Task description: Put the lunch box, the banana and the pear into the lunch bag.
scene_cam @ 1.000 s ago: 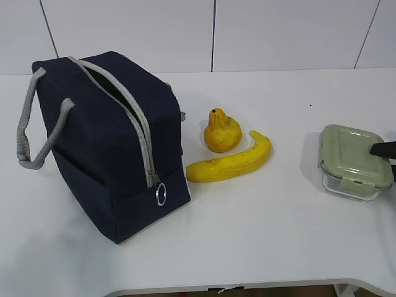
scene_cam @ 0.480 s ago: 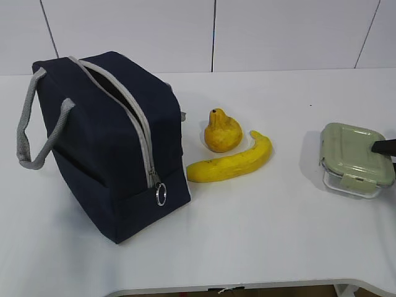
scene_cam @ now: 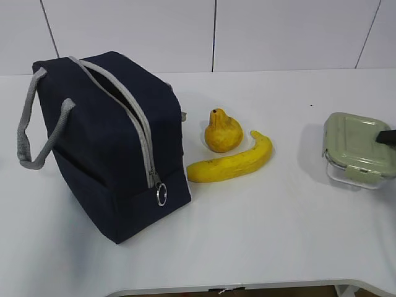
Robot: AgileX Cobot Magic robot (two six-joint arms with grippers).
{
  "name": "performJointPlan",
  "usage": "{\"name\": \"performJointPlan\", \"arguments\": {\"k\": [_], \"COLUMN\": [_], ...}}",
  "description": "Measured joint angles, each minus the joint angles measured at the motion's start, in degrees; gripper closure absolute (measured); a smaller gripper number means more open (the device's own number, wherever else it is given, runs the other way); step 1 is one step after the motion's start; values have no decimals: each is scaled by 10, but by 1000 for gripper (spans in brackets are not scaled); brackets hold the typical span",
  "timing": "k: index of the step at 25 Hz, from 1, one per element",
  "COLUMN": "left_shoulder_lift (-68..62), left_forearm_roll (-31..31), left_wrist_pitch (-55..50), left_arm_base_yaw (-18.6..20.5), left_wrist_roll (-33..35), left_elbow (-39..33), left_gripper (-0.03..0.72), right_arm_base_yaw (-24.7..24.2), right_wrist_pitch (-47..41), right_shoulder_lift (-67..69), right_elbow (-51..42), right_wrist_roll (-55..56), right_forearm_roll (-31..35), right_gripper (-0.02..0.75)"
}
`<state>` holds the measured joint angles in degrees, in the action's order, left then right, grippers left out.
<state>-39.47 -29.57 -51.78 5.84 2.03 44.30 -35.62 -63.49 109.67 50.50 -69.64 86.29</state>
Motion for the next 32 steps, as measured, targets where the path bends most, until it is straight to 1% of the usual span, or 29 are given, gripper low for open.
{"name": "performJointPlan", "arguments": {"k": [6,9,12,14,17,19,22,26,32], "left_shoulder_lift": [-64,-91,-105,-113,-140,-164,-205,-250,-288], "left_forearm_roll": [-89,-116,-122,-122,-125,-127,-129,-135,-148], "left_wrist_pitch": [9,12,30,54,98,123,155,183,208], "left_arm_base_yaw": [0,-5,-35,-65,-123,-156,-190,-210,-214], "left_wrist_roll": [47,81,98,100,101,101,101,101,101], "left_elbow": [0,0,0,0,0,0,0,1,44], "left_gripper": [328,305,299,298,298,298,297,297,296], "right_arm_base_yaw": [0,0,1,9,32,46,56,57,57], "right_wrist_pitch": [-1,-1,-1,-1,-1,-1,-2,-3,-5], "right_shoulder_lift": [-9,-9,-9,-9,-9,-9,-9,-13,-28], "right_elbow": [0,0,0,0,0,0,14,34,64], "right_wrist_roll": [11,14,15,18,19,20,31,45,69], "right_forearm_roll": [2,2,2,2,2,-1,-15,-22,-31], "right_gripper": [345,345,345,345,345,345,345,345,345]}}
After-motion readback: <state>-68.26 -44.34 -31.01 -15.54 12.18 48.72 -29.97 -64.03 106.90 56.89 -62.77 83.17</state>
